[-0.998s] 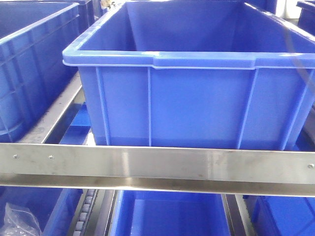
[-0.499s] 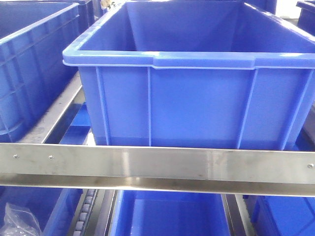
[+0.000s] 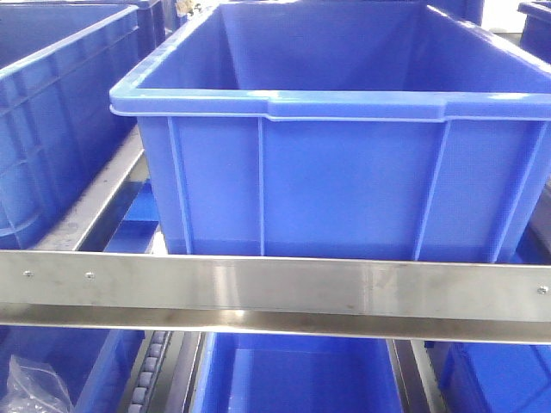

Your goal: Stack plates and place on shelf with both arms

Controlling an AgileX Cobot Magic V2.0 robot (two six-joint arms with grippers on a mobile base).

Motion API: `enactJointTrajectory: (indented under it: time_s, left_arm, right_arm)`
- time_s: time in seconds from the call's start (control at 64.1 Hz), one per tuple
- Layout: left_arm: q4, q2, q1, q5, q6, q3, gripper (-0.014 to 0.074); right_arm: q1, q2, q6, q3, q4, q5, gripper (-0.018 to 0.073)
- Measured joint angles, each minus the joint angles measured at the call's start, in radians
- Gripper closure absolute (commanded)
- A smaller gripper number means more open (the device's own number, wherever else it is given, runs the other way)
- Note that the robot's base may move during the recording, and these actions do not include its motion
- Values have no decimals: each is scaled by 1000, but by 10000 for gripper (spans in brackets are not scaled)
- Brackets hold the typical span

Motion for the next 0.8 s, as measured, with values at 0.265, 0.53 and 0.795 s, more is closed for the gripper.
enactJointTrajectory:
  time_s: [0.265,0.53,0.795]
  left_arm:
    - [0,0,0,0,0,0,514]
    - [0,0,0,0,0,0,514]
    - [0,0,0,0,0,0,514]
  right_arm:
    - [0,-115,0,0,-2,89,502]
    - [-123,-242,-1,86,-4,89,502]
    - [-218,-370,-1,237,-5,93,502]
